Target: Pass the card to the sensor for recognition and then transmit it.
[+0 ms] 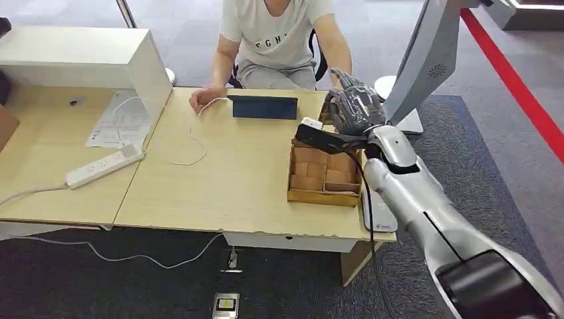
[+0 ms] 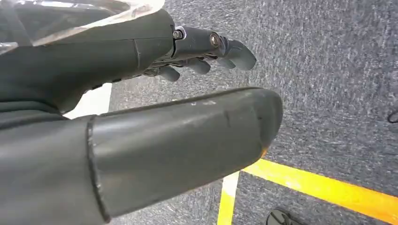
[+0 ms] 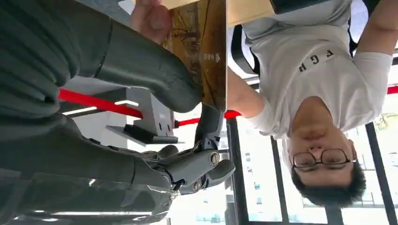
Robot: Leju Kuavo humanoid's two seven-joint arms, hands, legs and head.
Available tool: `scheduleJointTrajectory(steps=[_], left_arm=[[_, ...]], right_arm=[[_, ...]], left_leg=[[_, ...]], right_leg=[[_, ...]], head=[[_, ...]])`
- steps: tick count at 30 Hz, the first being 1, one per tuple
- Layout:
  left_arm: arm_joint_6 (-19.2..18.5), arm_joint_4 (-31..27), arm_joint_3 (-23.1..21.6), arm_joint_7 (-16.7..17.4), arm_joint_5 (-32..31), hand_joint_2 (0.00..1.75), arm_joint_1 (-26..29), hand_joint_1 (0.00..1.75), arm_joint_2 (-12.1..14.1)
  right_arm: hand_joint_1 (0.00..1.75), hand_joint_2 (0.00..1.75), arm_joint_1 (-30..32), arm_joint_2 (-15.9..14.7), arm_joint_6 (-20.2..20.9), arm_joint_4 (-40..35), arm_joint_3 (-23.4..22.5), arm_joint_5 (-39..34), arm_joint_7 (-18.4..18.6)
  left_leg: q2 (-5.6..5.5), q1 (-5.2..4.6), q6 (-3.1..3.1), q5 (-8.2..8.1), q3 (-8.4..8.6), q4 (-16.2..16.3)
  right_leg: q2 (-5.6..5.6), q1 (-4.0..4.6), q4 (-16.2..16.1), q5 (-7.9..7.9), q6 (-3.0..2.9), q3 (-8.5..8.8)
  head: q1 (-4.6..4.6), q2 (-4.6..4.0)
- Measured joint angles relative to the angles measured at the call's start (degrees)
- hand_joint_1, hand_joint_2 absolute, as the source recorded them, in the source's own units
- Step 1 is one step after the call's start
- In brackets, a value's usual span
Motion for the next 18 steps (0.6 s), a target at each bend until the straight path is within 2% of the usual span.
scheduleJointTrajectory(steps=[5,6,12,18], left_arm=[[-0.2,0.0,0.0,0.5,-0.2,0.0,0.0,0.0,0.0],[-0.2,0.0,0.0,0.5,-0.2,0.0,0.0,0.0,0.0],[-0.3,0.0,0.0,0.6,-0.6,0.0,0.0,0.0,0.0],[-0.3,0.0,0.0,0.6,-1.0,0.0,0.0,0.0,-0.1]], right_arm=[[1.75,1.75,0.0,0.1,0.0,1.3,0.0,0.0,0.3],[0.0,0.0,0.0,0.1,-0.1,1.6,0.0,0.0,0.4],[0.0,0.0,0.1,0.0,-1.8,2.6,0.0,0.3,-0.1],[0.0,0.0,0.0,-0.9,-5.5,3.5,-0.2,1.3,-0.4]], left_leg=[[0.0,0.0,0.0,0.0,0.0,0.0],[0.0,0.0,0.0,0.0,0.0,0.0],[0.0,0.0,0.0,0.0,0.0,0.0],[0.0,0.0,0.0,0.0,0.01,0.0]], right_leg=[[0.0,0.0,0.0,0.0,0.0,0.0],[0.0,0.0,0.0,0.0,0.0,0.0],[0.0,0.0,0.0,0.0,0.0,-0.02],[0.0,0.0,0.0,0.0,0.0,-0.02]], head=[[0.02,0.0],[0.0,0.0],[0.0,0.0],[0.02,0.0]])
